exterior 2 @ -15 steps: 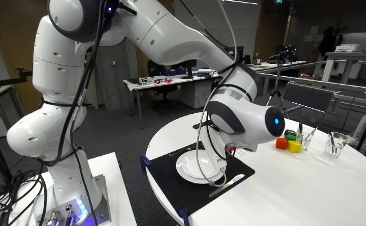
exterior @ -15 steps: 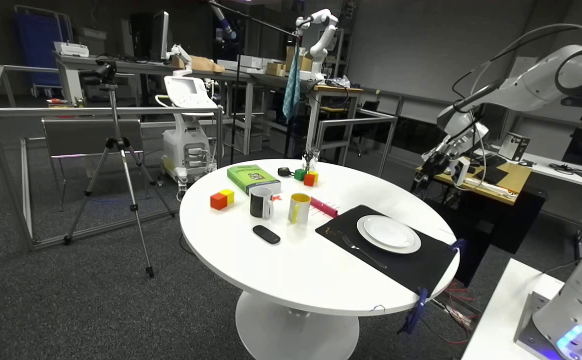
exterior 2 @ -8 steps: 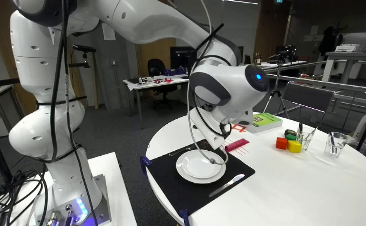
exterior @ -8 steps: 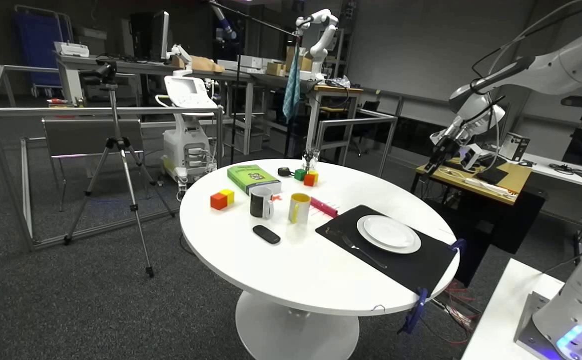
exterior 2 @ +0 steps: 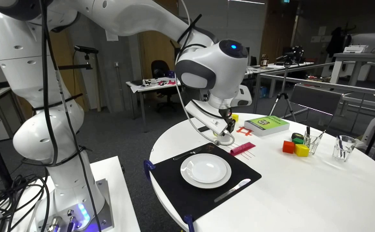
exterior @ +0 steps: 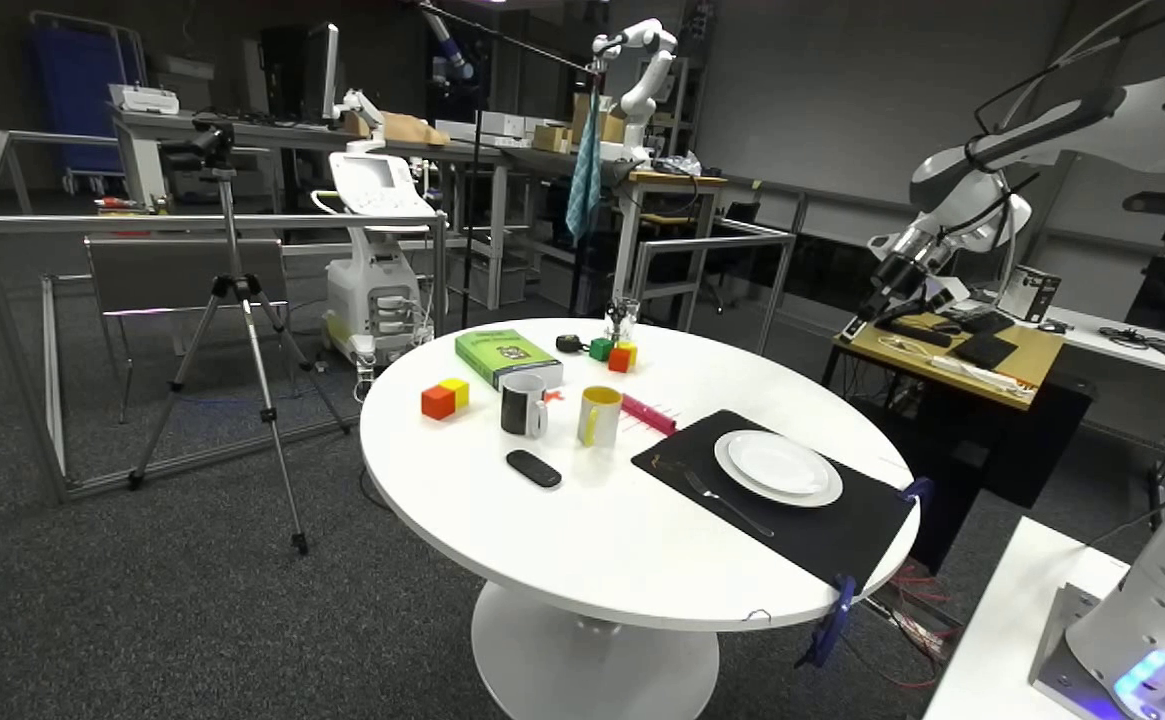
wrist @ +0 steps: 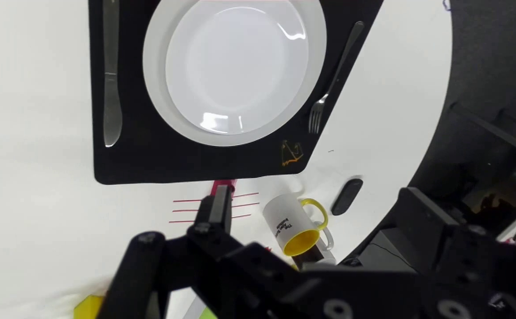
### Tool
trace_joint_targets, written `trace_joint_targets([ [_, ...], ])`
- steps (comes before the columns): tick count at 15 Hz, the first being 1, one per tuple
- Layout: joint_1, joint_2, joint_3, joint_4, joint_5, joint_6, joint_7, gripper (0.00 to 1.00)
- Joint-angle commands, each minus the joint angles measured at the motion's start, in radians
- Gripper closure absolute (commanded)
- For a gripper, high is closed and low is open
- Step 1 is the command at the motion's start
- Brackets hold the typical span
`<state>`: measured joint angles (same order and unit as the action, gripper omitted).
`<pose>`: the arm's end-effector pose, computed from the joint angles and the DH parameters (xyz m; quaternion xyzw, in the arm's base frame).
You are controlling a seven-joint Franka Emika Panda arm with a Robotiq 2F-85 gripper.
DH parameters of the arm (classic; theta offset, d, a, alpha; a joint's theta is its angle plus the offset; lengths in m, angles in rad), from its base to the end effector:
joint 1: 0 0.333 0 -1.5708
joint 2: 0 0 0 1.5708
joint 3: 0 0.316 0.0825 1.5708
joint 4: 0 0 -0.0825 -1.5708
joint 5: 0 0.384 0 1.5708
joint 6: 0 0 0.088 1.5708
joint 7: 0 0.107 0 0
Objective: Put the plate over the other
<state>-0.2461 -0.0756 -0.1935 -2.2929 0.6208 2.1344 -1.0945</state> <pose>0.4616 -0.1896 0.3811 -0.9549 -0.1413 -0.1492 0.2145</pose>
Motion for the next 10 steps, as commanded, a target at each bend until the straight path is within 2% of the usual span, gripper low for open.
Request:
trace_joint_targets([
  [1, 0.041, -0.088, 0.010, -0.080, -0.086, 0.120, 0.069, 0.00],
  [3, 0.056, -0.107, 0.019, -0.097, -0.176, 0.156, 0.146, 0.00],
  [10, 0.105, -0.134, 0.056, -0.100, -0.436, 0.156, 0.413, 0.00],
])
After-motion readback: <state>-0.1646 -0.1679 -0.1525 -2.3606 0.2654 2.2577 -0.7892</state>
